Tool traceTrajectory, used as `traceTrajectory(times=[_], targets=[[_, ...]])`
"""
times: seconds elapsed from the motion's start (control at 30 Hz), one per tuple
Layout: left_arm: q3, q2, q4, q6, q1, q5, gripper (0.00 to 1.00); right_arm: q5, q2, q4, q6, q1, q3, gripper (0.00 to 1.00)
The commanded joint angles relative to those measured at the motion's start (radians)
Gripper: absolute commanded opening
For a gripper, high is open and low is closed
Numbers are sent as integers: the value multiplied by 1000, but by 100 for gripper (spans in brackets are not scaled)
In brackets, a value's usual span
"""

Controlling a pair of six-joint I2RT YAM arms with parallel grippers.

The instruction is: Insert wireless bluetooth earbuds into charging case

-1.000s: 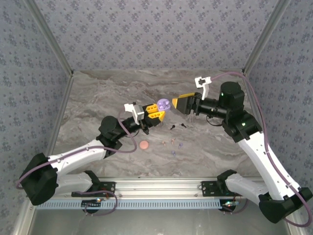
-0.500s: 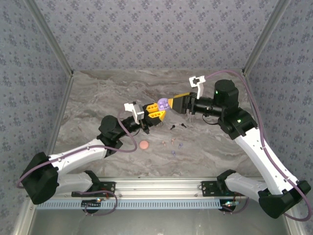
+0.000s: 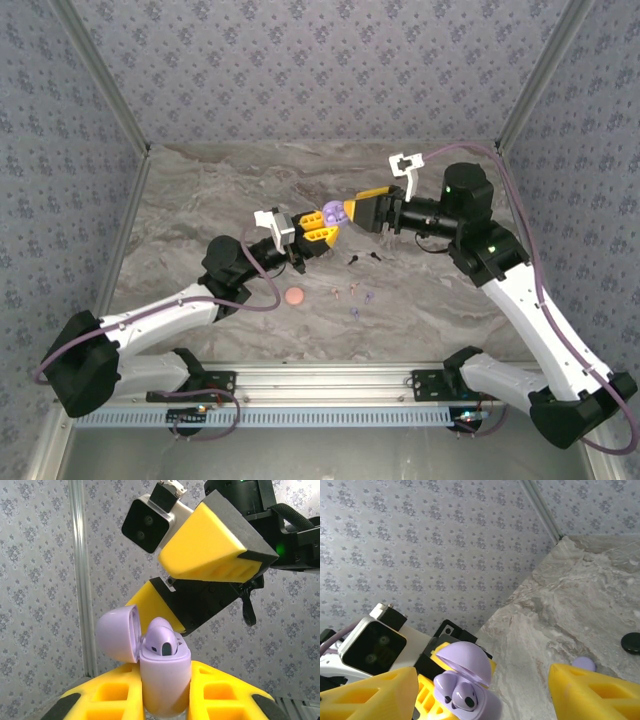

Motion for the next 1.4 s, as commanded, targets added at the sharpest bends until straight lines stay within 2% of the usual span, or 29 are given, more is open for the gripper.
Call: traceTrajectory(times=[0.0,0.17,0.33,0.77,0.87,1.0,1.23,1.37], targets=[[28,10,40,-12,6,17,0,-68,27,37,18,28,8,72],[30,24,36,-20,5,17,0,-91,53,48,9,64,34,71],[20,34,30,-22,5,-4,0,-101,45,46,-2,77,49,65],[23,59,9,-21,6,-18,0,-55,-50,36,-53,87,-14,63],[25,63,9,-24,6,-17,0,-15,-50,-13,-73,88,-8,63],[25,59,-19,-24,5,-34,0,144,-56,-150,-138,88,39,64],[39,59,-279,-49,24,-125,0,666,-133,-333,-190,82,31,66],[61,123,-419,-129,81,-173,0,801,-194,-369,-142,60,-81,71]])
